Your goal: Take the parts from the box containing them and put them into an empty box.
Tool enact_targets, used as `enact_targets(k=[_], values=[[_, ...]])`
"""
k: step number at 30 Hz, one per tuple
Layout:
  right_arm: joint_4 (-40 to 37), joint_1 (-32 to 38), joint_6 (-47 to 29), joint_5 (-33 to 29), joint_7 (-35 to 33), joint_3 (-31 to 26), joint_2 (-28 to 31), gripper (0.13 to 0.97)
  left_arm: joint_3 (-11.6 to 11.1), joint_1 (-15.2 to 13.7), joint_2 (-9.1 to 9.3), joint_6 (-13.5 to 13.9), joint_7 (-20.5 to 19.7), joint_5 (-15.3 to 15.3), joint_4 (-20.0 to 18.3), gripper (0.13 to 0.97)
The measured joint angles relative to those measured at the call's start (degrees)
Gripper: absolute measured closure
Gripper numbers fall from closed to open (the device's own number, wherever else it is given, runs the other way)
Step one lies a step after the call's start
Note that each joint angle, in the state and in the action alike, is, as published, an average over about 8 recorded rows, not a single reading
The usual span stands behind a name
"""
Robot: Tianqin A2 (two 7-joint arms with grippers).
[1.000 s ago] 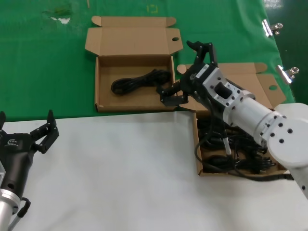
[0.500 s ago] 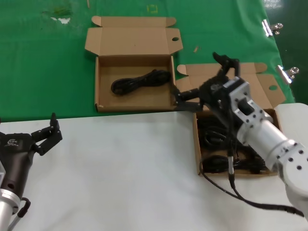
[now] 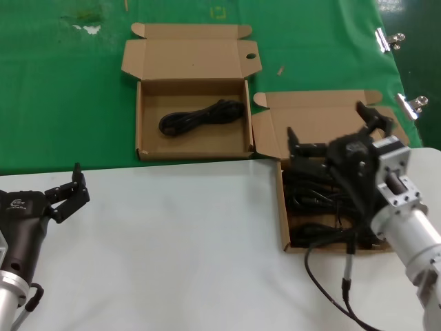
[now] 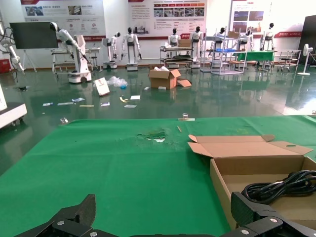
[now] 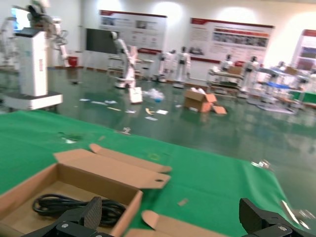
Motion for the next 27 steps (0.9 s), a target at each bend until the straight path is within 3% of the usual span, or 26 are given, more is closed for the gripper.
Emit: enact_targets(k=[12,27], values=[[3.96,-7.7,4.19,5.67,-1.68,5.39,-1.04,0.129,0.0,0.0,0.0,0.0,0.0,0.01,0.0,0.132],[4.17,-8.13,4.42,5.98,-1.77,5.69,-1.1,0.129,0.0,0.0,0.0,0.0,0.01,0.0,0.0,0.132]])
